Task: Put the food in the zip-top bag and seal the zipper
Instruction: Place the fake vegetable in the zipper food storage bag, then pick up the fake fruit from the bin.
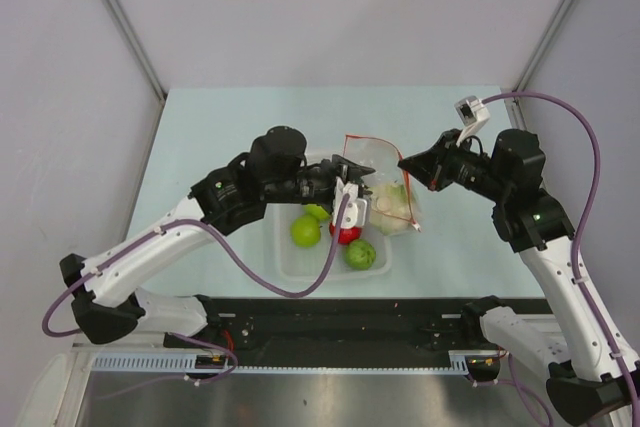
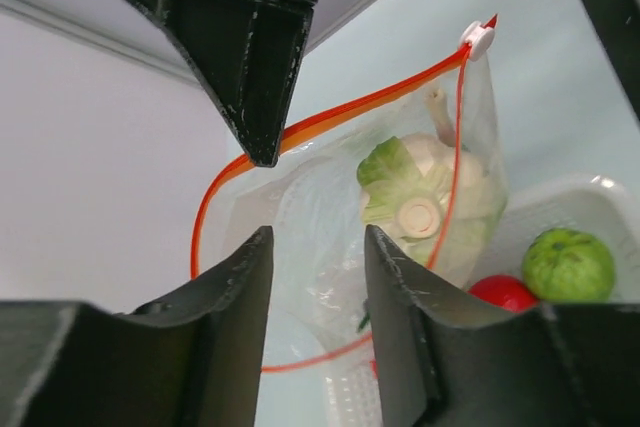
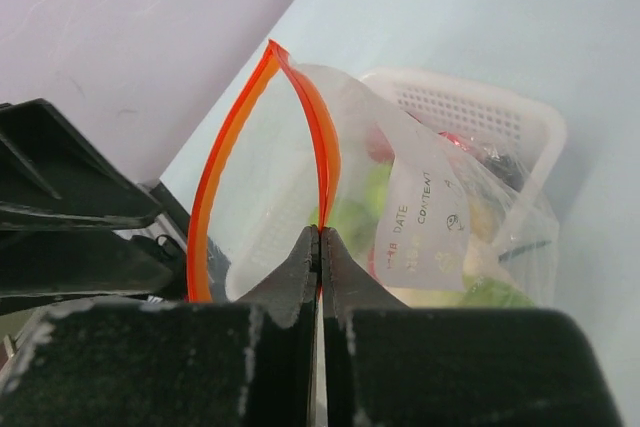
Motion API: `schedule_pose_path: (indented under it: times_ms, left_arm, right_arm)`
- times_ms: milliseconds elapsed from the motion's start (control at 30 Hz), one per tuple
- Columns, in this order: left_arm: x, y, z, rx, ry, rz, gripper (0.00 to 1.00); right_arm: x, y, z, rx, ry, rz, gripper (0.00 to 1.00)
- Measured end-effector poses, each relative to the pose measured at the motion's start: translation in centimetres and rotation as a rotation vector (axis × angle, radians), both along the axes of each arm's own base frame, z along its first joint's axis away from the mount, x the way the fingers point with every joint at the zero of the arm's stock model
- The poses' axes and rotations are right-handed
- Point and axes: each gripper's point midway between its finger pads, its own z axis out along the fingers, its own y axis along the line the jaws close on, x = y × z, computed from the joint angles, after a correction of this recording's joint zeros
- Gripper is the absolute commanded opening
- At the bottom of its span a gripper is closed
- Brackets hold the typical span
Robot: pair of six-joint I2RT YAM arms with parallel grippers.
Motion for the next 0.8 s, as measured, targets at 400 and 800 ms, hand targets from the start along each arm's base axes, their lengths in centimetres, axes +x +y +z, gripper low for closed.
schedule_pose_path:
  times_ms: [400,800]
  left_arm:
    - [9.7,10.6,-5.2,-0.09,0.59,0.556,0.82]
    - [7.0,13.6,-21.6,0.222,0.951,0.712,1.0]
  right_arm:
    - [-0.1,-3.6,-0.3,-0.06,-0.024,-0.152,0.0]
    - [0.1,-5.0,0.7,-0.05,-0.029,-0.22,0.0]
